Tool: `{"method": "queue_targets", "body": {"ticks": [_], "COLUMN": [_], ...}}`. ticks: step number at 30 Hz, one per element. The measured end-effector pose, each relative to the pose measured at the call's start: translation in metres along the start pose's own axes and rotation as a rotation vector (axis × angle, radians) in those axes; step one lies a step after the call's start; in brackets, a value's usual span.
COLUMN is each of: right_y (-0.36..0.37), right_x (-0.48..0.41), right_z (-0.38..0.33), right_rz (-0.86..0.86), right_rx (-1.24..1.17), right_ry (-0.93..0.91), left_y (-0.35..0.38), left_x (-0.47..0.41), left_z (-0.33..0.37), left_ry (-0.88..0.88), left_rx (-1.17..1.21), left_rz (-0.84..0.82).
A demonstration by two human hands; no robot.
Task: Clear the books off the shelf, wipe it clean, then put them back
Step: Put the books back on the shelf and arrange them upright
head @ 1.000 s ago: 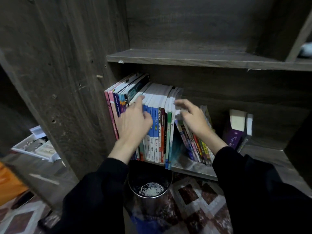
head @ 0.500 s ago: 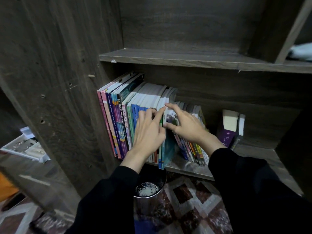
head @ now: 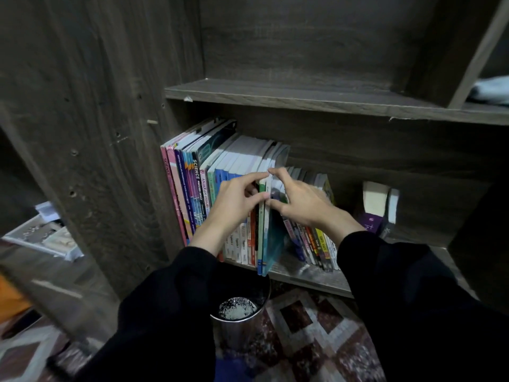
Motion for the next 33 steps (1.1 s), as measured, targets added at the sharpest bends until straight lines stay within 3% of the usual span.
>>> {"method": "queue_targets", "body": {"ticks": [8,15,21,27,33], "right_y": [-0.012,-0.006,-0.008,-0.008,-0.005], "right_x": [0.012,0.004,0.005,0.006,0.005], "right_z": [0.002,-0.007,-0.011,-0.012,-0.009], "right_rz": [-0.023,0.001,-0.011,-0.025,-0.033], "right_rx": [0.031,0.056,0.054,0.062,0.074], "right_ry": [0.047,0.040,0.022,0.050,0.067], "left_y": [-0.007,0.002,-0.019,0.020,-0.022], "left_x": [0.012,0.021,0.067,0.060,0.094], "left_z": [0.005,0.022,0.016,-0.009,0.008], "left_ry": [-0.003,0.009,0.101,-0.042,-0.039], "left_rx": [0.032,-0.123,-0.128,-0.007,0.004], "left_rz": [0.099,0.145,0.284,-0.034,0.024]}}
Point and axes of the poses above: each hand's wrist, its own x-axis away from the middle knuckle, its own y-axis out of the palm, z = x × y, the point moved 10 cm from there along -x, towards the middle knuckle, and after that the axes turned 8 degrees about -y, right-handed, at the moved point
